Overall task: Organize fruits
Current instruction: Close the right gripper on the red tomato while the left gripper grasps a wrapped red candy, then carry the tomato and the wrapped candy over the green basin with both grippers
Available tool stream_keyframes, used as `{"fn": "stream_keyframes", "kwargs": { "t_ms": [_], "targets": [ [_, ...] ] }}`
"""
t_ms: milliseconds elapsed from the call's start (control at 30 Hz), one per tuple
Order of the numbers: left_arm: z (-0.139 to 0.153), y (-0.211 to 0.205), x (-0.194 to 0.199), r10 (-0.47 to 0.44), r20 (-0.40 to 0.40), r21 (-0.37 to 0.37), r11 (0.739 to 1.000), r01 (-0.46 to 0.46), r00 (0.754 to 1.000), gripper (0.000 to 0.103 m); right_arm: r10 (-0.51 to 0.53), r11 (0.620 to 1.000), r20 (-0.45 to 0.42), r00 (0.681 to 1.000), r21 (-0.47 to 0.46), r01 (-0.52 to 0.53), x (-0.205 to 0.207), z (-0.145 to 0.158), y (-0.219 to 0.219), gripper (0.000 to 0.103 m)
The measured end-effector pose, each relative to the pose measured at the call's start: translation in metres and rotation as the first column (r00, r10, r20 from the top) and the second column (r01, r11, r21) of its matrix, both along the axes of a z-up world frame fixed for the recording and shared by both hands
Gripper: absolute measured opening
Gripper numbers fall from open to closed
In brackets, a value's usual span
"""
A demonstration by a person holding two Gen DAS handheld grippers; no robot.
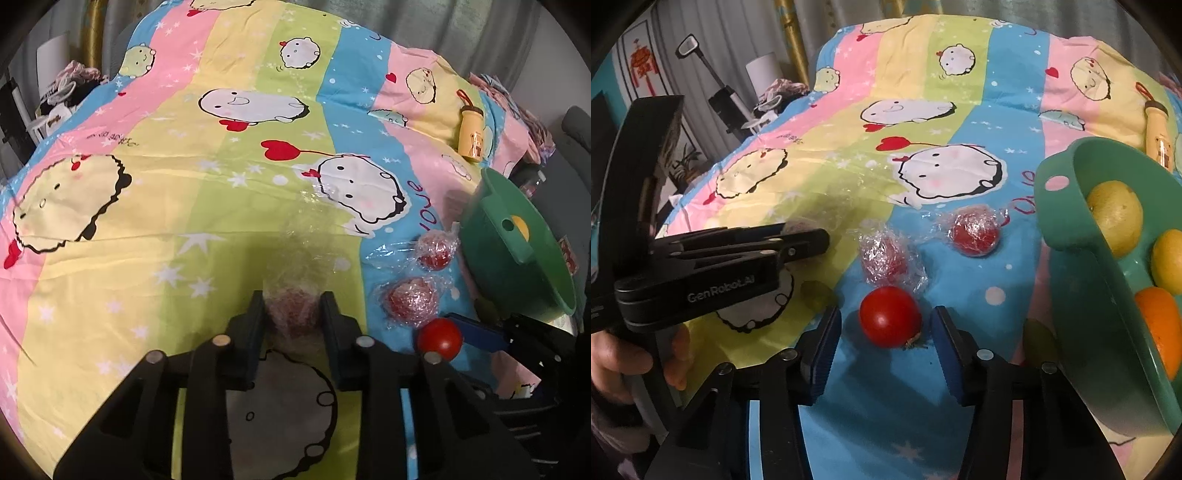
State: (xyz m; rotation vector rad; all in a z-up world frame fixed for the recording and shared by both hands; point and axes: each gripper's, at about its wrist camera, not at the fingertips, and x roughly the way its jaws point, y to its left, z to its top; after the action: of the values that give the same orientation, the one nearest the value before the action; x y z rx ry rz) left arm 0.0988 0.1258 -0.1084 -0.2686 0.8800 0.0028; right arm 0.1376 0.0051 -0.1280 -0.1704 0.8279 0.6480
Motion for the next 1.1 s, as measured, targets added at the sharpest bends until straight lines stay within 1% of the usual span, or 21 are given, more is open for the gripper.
{"fn": "stream_keyframes", "kwargs": {
  "t_ms": [100, 133, 167, 200, 333, 467, 600, 700, 767, 833, 967, 1100],
  "targets": [
    [0.0, 0.002, 0.0, 0.002, 0.004, -0.017, 1.0, -0.002, 1.0, 0.028, 0.003, 1.0, 0.003, 1.0, 0.002, -0.003, 0.003, -0.001, 0.001, 0.047],
    [0.0, 0.002, 0.0, 0.002, 0.006, -0.019, 1.0, -0.002, 1.0, 0.028, 0.003, 1.0, 0.008, 1.0, -0.003, -0.003, 0.004, -0.001, 0.002, 0.044],
    [0.0, 0.002, -0.001, 0.002, 0.007, -0.022, 1.0, -0.002, 1.0, 0.028, 0.005, 1.0, 0.008, 1.0, -0.002, -0.005, 0.004, 0.0, 0.002, 0.038],
    [0.0, 0.002, -0.001, 0.003, 0.009, -0.027, 1.0, -0.003, 1.0, 0.028, 0.01, 1.0, 0.007, 1.0, 0.003, -0.01, 0.004, 0.0, 0.002, 0.035],
    [0.001, 0.006, -0.005, 0.011, 0.017, -0.051, 0.999, -0.01, 1.0, 0.028, 0.021, 1.0, 0.009, 1.0, 0.011, -0.021, 0.002, 0.001, 0.001, 0.035],
    [0.006, 0.01, -0.016, 0.017, 0.028, -0.078, 0.997, -0.015, 0.999, 0.027, 0.05, 0.998, 0.026, 0.998, 0.039, -0.051, -0.013, 0.012, -0.004, 0.035],
    [0.019, 0.012, -0.034, 0.016, 0.062, -0.102, 0.995, -0.01, 0.998, 0.027, 0.075, 0.993, 0.06, 0.995, 0.089, -0.08, -0.034, 0.03, -0.017, 0.035],
    [0.035, 0.008, -0.048, 0.003, 0.102, -0.116, 0.993, 0.009, 0.995, 0.027, 0.099, 0.983, 0.092, 0.991, 0.145, -0.112, -0.049, 0.043, -0.028, 0.035],
    [0.043, 0.005, -0.054, -0.007, 0.122, -0.124, 0.992, 0.022, 0.992, 0.027, 0.094, 0.982, 0.145, 0.985, 0.15, -0.116, -0.061, 0.053, -0.036, 0.035],
    [0.051, 0.0, -0.059, -0.018, 0.14, -0.138, 0.99, 0.037, 0.99, 0.027, 0.087, 0.982, 0.176, 0.98, 0.153, -0.115, -0.07, 0.061, -0.042, 0.035],
    [0.068, -0.014, -0.062, -0.052, 0.171, -0.154, 0.985, 0.079, 0.984, 0.027, 0.061, 0.982, 0.203, 0.977, 0.163, -0.095, -0.074, 0.072, -0.056, 0.035],
    [0.087, -0.033, -0.061, -0.095, 0.215, -0.143, 0.981, 0.128, 0.972, 0.027, -0.005, 0.982, 0.209, 0.978, 0.185, -0.034, -0.071, 0.081, -0.076, 0.035]
  ]
}}
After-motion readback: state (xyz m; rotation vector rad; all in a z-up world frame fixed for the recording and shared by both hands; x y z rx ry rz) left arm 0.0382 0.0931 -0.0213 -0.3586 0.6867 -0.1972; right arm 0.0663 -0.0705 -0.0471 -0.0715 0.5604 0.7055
